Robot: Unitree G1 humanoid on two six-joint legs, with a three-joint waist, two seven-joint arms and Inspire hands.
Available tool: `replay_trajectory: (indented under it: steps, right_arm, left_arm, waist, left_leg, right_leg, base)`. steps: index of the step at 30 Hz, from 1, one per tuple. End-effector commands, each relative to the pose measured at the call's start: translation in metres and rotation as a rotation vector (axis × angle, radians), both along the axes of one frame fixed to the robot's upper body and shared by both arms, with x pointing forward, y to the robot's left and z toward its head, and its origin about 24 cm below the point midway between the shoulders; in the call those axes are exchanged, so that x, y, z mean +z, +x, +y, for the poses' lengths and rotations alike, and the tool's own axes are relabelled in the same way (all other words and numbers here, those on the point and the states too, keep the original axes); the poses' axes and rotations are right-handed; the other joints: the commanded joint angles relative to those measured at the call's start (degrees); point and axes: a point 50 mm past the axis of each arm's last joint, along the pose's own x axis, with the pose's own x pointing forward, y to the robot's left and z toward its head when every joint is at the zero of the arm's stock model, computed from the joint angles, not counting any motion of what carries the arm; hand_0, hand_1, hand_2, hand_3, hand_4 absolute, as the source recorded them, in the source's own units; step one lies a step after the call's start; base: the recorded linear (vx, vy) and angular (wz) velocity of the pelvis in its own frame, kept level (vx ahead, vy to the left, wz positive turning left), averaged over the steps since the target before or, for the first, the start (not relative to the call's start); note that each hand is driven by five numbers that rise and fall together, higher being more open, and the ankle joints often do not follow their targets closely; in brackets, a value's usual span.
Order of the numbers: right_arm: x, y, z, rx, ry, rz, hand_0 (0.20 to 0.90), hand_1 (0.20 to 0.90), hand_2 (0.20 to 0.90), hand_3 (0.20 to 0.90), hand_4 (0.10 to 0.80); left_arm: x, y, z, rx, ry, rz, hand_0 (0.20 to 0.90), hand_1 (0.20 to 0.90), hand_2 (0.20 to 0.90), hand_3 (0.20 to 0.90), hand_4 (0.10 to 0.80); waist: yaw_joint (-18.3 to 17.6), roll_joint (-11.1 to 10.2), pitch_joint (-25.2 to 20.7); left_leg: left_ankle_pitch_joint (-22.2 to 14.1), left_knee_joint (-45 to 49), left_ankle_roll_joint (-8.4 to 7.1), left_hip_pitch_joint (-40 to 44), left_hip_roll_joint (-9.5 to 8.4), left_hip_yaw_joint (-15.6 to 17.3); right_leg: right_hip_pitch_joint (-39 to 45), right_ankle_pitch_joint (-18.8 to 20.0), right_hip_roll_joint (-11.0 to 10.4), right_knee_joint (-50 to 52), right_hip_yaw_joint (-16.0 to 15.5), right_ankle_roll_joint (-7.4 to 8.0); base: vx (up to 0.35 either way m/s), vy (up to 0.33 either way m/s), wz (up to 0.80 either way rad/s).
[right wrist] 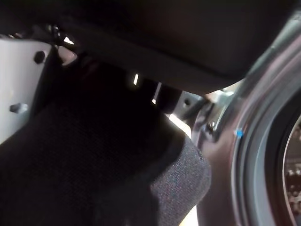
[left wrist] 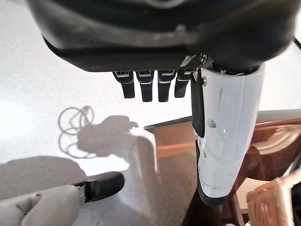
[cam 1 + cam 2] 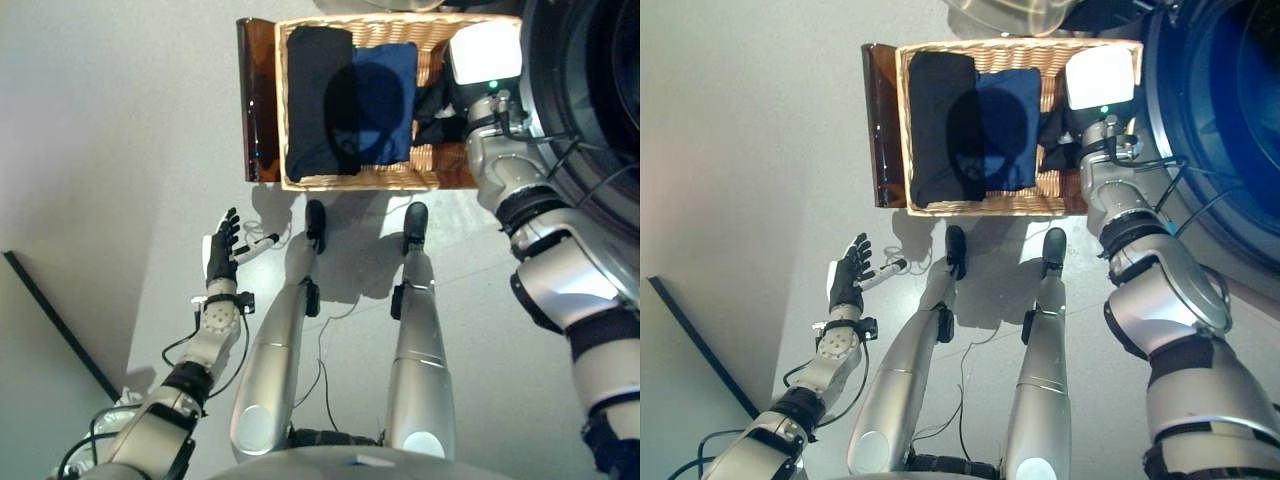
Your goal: Pick up the clothes and place them into the washing machine
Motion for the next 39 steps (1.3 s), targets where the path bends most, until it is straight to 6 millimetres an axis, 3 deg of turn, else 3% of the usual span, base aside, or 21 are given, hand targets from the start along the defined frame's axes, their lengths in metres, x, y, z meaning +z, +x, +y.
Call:
replay_trajectory:
  steps: [1, 5, 8, 10, 11, 12, 14, 15, 17, 18, 19, 22, 23, 25, 26, 29, 39]
  right_arm:
    - [0.059, -0.017, 0.006, 0.132, 0.123, -0.309, 0.200, 0.200, 0.200, 0.200, 0.300]
    - [0.058, -0.025, 0.014, 0.239, 0.275, -0.367, 0.200, 0.200, 0.200, 0.200, 0.300]
    - [0.050, -0.032, 0.023, 0.351, 0.429, -0.385, 0.200, 0.200, 0.200, 0.200, 0.300]
    - [0.039, -0.036, 0.031, 0.457, 0.632, -0.370, 0.200, 0.200, 0.200, 0.200, 0.300]
    - [0.039, -0.036, 0.031, 0.457, 0.632, -0.371, 0.200, 0.200, 0.200, 0.200, 0.300]
    - [0.029, -0.038, 0.035, 0.538, 0.843, -0.361, 0.200, 0.200, 0.200, 0.200, 0.300]
    - [0.023, -0.038, 0.036, 0.563, 0.943, -0.346, 0.200, 0.200, 0.200, 0.200, 0.300]
    - [0.008, -0.038, 0.037, 0.626, 1.162, -0.300, 0.200, 0.200, 0.200, 0.200, 0.300]
    - [0.000, -0.039, 0.033, 0.630, 1.256, -0.297, 0.200, 0.200, 0.200, 0.200, 0.300]
    - [-0.010, -0.040, 0.026, 0.660, 1.431, -0.302, 0.200, 0.200, 0.200, 0.200, 0.300]
    - [-0.010, -0.040, 0.026, 0.660, 1.431, -0.301, 0.200, 0.200, 0.200, 0.200, 0.300]
    - [-0.027, -0.042, 0.009, 0.712, 1.752, -0.337, 0.200, 0.200, 0.200, 0.200, 0.300]
    - [-0.027, -0.042, 0.009, 0.712, 1.753, -0.337, 0.200, 0.200, 0.200, 0.200, 0.300]
    - [-0.040, -0.045, -0.001, 0.774, 1.987, -0.384, 0.200, 0.200, 0.200, 0.200, 0.300]
    - [-0.040, -0.045, -0.001, 0.774, 1.987, -0.383, 0.200, 0.200, 0.200, 0.200, 0.300]
    - [-0.048, -0.047, -0.014, 0.860, 2.218, -0.492, 0.200, 0.200, 0.200, 0.200, 0.300]
    - [-0.049, -0.050, -0.043, 0.970, 2.416, -0.766, 0.200, 0.200, 0.200, 0.200, 0.300]
  left_arm:
    - [-0.003, -0.011, 0.023, 0.106, 0.020, -0.018, 0.900, 0.900, 0.900, 0.900, 0.800]
    - [-0.007, -0.013, 0.023, 0.113, 0.024, -0.002, 0.900, 0.900, 0.900, 0.900, 0.800]
    - [-0.013, -0.018, 0.024, 0.115, 0.036, 0.028, 0.900, 0.900, 0.900, 0.900, 0.800]
    - [-0.021, -0.023, 0.025, 0.115, 0.042, 0.067, 0.900, 0.900, 0.900, 0.900, 0.800]
    - [-0.021, -0.023, 0.025, 0.115, 0.042, 0.065, 0.900, 0.900, 0.900, 0.900, 0.800]
    - [-0.025, -0.027, 0.026, 0.117, 0.048, 0.089, 0.900, 0.900, 0.900, 0.900, 0.800]
    - [-0.027, -0.028, 0.026, 0.118, 0.048, 0.101, 0.900, 0.900, 0.900, 0.900, 0.800]
    - [-0.033, -0.032, 0.026, 0.110, 0.055, 0.132, 0.900, 0.900, 0.900, 0.900, 0.800]
    - [-0.035, -0.034, 0.026, 0.105, 0.055, 0.144, 0.900, 0.900, 0.900, 0.900, 0.800]
    - [-0.038, -0.038, 0.026, 0.101, 0.051, 0.162, 0.900, 0.900, 0.900, 0.900, 0.800]
    - [-0.038, -0.038, 0.026, 0.100, 0.051, 0.162, 0.900, 0.900, 0.900, 0.900, 0.800]
    - [-0.044, -0.044, 0.025, 0.074, 0.045, 0.190, 0.900, 0.900, 0.900, 0.900, 0.800]
    - [-0.045, -0.044, 0.025, 0.074, 0.046, 0.190, 0.900, 0.900, 0.900, 0.900, 0.800]
    - [-0.051, -0.050, 0.022, 0.056, 0.043, 0.223, 0.900, 0.900, 0.900, 0.900, 0.800]
    - [-0.051, -0.050, 0.022, 0.056, 0.043, 0.223, 0.900, 0.900, 0.900, 0.900, 0.800]
    - [-0.064, -0.060, 0.018, 0.040, 0.042, 0.292, 0.900, 0.900, 0.900, 0.900, 0.800]
    - [-0.082, -0.075, 0.012, 0.036, -0.011, 0.374, 0.900, 0.900, 0.900, 0.900, 0.800]
  waist:
    - [-0.50, 0.70, -0.89]
    - [-0.93, 0.31, -0.89]
    - [-1.20, 0.20, -0.89]
    - [-1.56, 0.02, -0.89]
    - [-1.47, 0.03, -0.89]
    - [-1.73, -0.01, -0.89]
    - [-1.71, -0.03, -0.89]
    - [-2.05, -0.08, -0.89]
    - [-2.07, -0.02, -0.89]
    - [-2.26, 0.39, -1.28]
    - [-2.24, 0.39, -1.30]
    - [-2.56, 1.42, -2.85]
    - [-2.54, 1.42, -2.88]
    - [-2.71, 2.23, -3.83]
    - [-2.68, 2.23, -3.86]
    - [-2.80, 3.27, -5.04]
    - [-2.72, 5.31, -6.30]
  left_leg:
    - [0.29, -1.48, -5.21, -1.68, 1.35, -0.30]
    - [0.17, -1.61, -5.15, -0.01, 1.61, -0.08]
    - [-0.20, -1.60, -5.03, 2.11, 1.60, 0.09]
    - [-0.76, -1.44, -4.92, 4.39, 1.66, 0.18]
    - [-0.54, -1.50, -4.92, 4.23, 1.73, 0.20]
    - [-1.09, -1.27, -4.83, 5.80, 1.79, 0.30]
    - [-1.00, -1.29, -4.79, 6.31, 1.87, 0.44]
    - [-1.50, -1.02, -4.73, 7.75, 1.94, 0.50]
    - [-1.63, -0.99, -4.69, 8.39, 1.88, 0.53]
    - [-1.99, -0.74, -4.63, 9.29, 1.84, 0.68]
    - [-2.00, -0.74, -4.63, 9.30, 1.84, 0.68]
    - [-2.45, -0.53, -4.56, 10.26, 1.71, 0.72]
    - [-2.46, -0.54, -4.56, 10.26, 1.71, 0.73]
    - [-2.64, -0.82, -4.59, 10.88, 1.68, 0.79]
    - [-2.65, -0.83, -4.59, 10.88, 1.68, 0.79]
    - [-3.05, -0.77, -4.52, 11.19, 1.54, 0.88]
    - [-3.56, -0.39, -4.37, 10.86, 1.42, 1.38]
  right_leg:
    - [1.01, -3.69, 1.15, 2.92, -2.08, -2.10]
    - [2.78, -3.55, 1.07, 2.46, -2.04, -2.11]
    - [5.02, -3.91, 1.04, 2.37, -2.10, -2.15]
    - [7.33, -4.54, 0.91, 2.47, -2.24, -2.20]
    - [7.20, -4.25, 0.99, 2.32, -2.21, -2.20]
    - [8.92, -4.69, 0.82, 2.26, -2.14, -2.21]
    - [9.53, -4.41, 0.89, 1.98, -2.05, -2.21]
    - [10.99, -5.00, 0.79, 2.09, -1.91, -2.19]
    - [11.73, -5.14, 0.81, 1.98, -1.82, -2.20]
    - [12.66, -5.46, 0.77, 2.12, -1.70, -2.21]
    - [12.68, -5.46, 0.76, 2.12, -1.71, -2.21]
    - [13.62, -6.04, 0.59, 2.14, -1.53, -2.28]
    - [13.62, -6.04, 0.59, 2.14, -1.53, -2.28]
    - [14.07, -6.46, 0.53, 2.02, -1.26, -2.30]
    - [14.06, -6.46, 0.54, 2.02, -1.26, -2.30]
    - [14.21, -6.95, 0.59, 2.20, -0.90, -2.34]
    - [13.67, -7.64, 0.56, 2.74, -0.17, -2.30]
  base:
    - [0.029, -0.019, -0.08]
    - [0.013, -0.005, -0.06]
    - [0.031, -0.006, -0.07]
    - [0.035, -0.007, -0.07]
    - [0.033, 0.001, -0.09]
    - [0.014, 0.006, -0.09]
    - [0.038, 0.002, -0.09]
    - [0.061, -0.006, -0.05]
    - [0.048, -0.004, -0.03]
    - [0.034, 0.002, -0.05]
    - [0.055, 0.005, -0.04]
    - [0.056, 0.009, -0.05]
    - [0.051, 0.007, -0.09]
    - [0.044, 0.013, -0.10]
    - [0.044, 0.018, -0.09]
    - [0.038, 0.012, -0.03]
    - [0.001, 0.001, -0.01]
